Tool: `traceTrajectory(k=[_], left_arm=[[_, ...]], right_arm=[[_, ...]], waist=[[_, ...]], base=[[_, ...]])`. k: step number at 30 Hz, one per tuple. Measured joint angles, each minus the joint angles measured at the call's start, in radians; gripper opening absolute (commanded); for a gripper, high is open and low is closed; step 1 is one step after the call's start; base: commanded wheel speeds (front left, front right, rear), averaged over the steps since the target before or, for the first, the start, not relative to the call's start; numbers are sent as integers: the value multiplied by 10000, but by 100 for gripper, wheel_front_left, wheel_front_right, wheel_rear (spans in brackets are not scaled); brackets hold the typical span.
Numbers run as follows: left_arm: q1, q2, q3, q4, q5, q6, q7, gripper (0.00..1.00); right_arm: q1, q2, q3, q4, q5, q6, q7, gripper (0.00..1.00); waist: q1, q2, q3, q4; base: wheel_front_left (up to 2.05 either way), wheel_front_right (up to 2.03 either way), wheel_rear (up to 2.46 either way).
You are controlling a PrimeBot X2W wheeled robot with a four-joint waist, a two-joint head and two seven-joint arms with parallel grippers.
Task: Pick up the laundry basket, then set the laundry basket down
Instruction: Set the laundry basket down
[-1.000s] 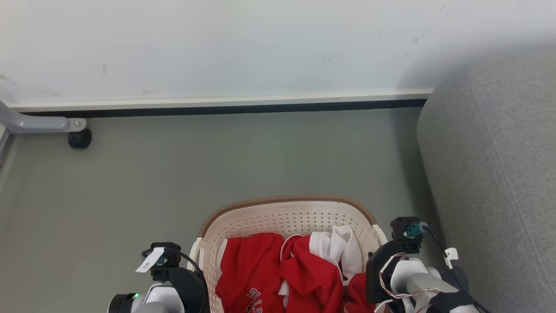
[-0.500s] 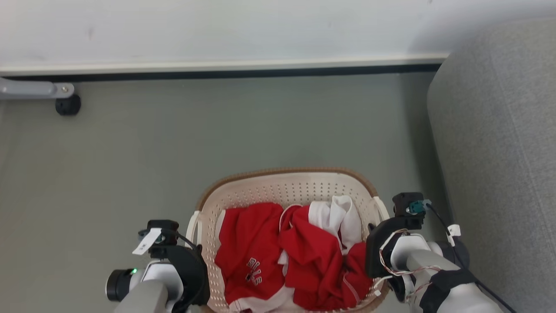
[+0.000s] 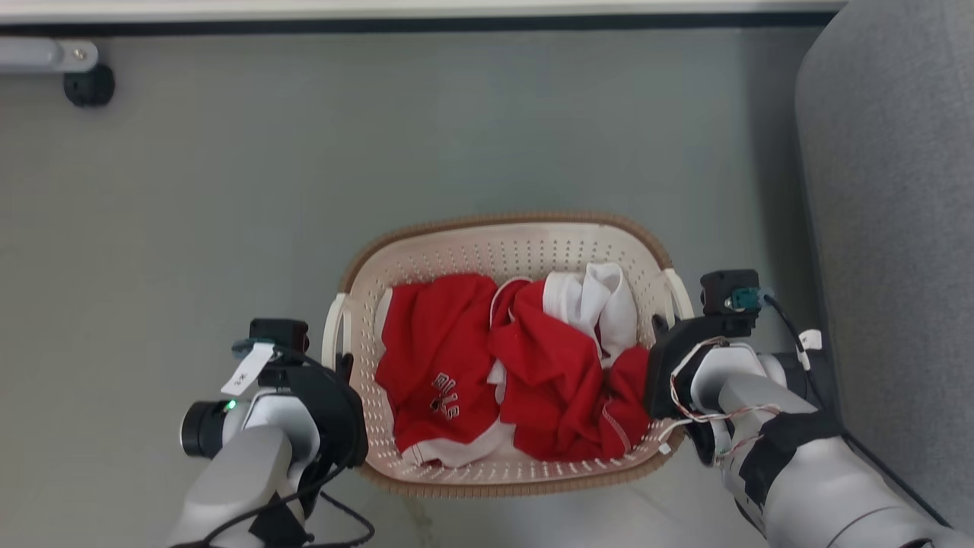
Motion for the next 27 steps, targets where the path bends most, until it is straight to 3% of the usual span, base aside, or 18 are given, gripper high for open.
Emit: traceTrajectory(k=[27], left_arm=[[-1973, 10, -111, -228, 6, 0, -357, 0]], right_arm=[[-1856, -257, -86, 265, -286, 56, -1007, 0]], waist=[[-1, 1, 2887, 294]], base=[[0, 0, 0]])
